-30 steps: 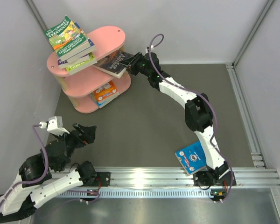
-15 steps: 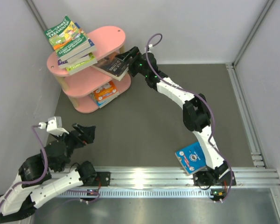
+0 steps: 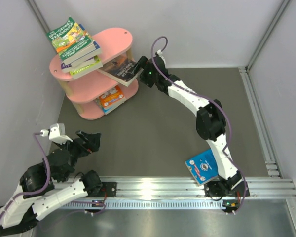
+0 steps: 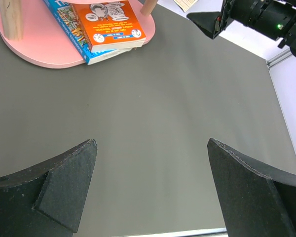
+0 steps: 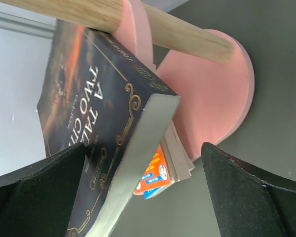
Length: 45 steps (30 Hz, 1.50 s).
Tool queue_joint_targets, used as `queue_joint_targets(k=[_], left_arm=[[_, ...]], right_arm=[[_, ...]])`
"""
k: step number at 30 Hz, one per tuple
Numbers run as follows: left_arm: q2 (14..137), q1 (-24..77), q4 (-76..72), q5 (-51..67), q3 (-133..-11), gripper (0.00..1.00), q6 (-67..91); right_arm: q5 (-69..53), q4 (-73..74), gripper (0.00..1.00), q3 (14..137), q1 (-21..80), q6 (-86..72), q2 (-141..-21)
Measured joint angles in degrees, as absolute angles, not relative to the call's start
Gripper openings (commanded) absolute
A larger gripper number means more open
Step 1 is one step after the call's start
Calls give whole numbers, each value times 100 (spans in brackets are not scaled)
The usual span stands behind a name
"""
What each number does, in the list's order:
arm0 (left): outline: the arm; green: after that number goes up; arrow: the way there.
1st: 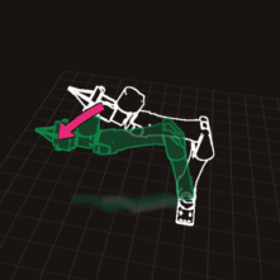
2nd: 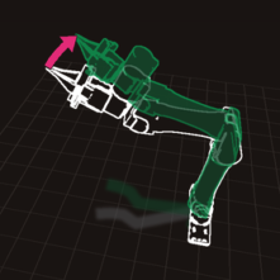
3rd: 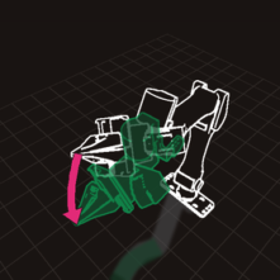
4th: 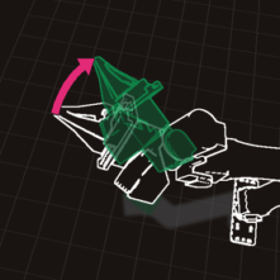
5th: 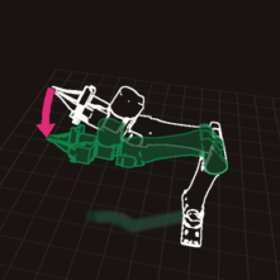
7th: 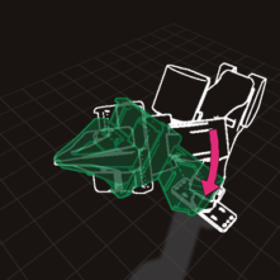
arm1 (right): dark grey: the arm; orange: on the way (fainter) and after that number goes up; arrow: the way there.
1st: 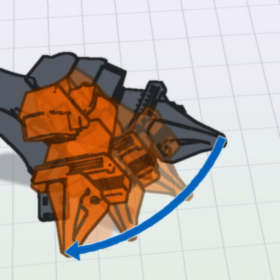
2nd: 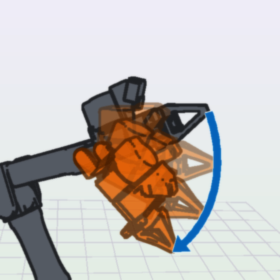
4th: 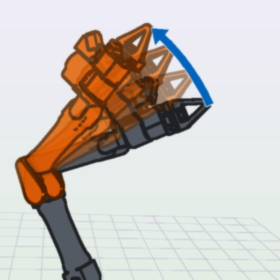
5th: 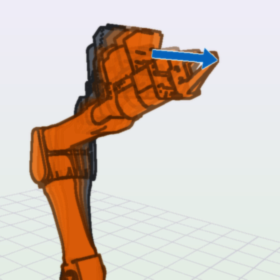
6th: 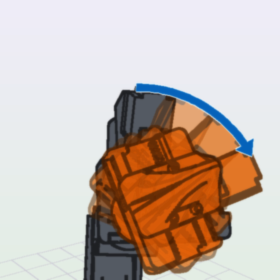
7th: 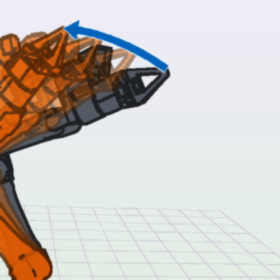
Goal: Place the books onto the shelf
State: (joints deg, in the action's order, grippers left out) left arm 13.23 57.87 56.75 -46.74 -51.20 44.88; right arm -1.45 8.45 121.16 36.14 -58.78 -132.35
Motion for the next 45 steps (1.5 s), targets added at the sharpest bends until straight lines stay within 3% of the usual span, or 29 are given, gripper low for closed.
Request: queue_joint_targets(k=[6, 18, 29, 35, 39, 45], left_arm=[[1323, 5787, 5677, -4700, -5120, 99, 4491], [1323, 5787, 5680, -4703, -5120, 99, 4491], [1323, 5787, 5684, -4724, -5120, 98, 4491], [1426, 5787, 5645, -4672, -5120, 96, 4372], [2499, 5782, 5369, -4410, -5142, 99, 4191], [5631, 5787, 3304, -2534, -4954, 99, 3992]], right_arm=[[-145, 947, 100, 12108, 3621, -5752, -13235], [-727, -541, 100, 10879, 3581, -5448, -12842], [-851, -1402, 100, 8691, 3107, -5087, -10757], [235, 141, 100, 7629, 2711, -4637, -8855], [1059, 1334, 100, 6792, 2331, -4313, -7441], [1415, 2744, 100, 5332, 1055, -4101, -5669]])
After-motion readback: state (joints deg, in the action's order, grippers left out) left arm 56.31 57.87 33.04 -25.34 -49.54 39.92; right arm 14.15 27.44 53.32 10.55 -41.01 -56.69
